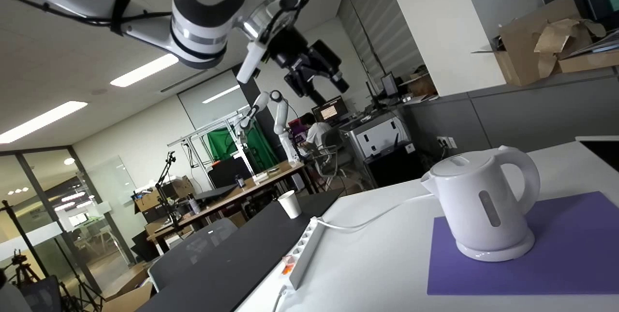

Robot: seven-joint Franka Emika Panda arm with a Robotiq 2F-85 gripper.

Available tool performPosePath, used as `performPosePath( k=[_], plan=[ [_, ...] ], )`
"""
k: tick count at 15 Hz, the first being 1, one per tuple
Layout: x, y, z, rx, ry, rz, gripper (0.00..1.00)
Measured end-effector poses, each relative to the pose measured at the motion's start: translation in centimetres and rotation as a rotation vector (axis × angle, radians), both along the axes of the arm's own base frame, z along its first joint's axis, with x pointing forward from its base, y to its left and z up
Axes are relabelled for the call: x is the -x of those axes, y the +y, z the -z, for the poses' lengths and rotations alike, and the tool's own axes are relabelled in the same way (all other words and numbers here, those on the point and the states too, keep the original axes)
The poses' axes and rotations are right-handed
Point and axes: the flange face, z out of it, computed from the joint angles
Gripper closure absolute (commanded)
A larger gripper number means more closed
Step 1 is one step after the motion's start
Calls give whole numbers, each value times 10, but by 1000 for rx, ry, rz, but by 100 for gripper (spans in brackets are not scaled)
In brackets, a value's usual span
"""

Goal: Press the power button on the electric kettle

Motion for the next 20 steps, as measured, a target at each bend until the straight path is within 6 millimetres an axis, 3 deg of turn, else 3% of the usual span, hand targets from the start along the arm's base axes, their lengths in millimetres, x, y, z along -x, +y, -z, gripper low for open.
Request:
performPosePath(
  k=[4,8,10,15,17,20],
  plan=[
    [-24,-90,26,64,-39,171,62],
    [-51,-147,53,77,-75,288,89],
    [-62,-166,65,83,-91,327,99],
    [-81,-199,105,92,-77,380,99],
    [-82,-202,116,95,-66,376,99],
    [-84,-200,113,95,-70,373,99]
  ],
)
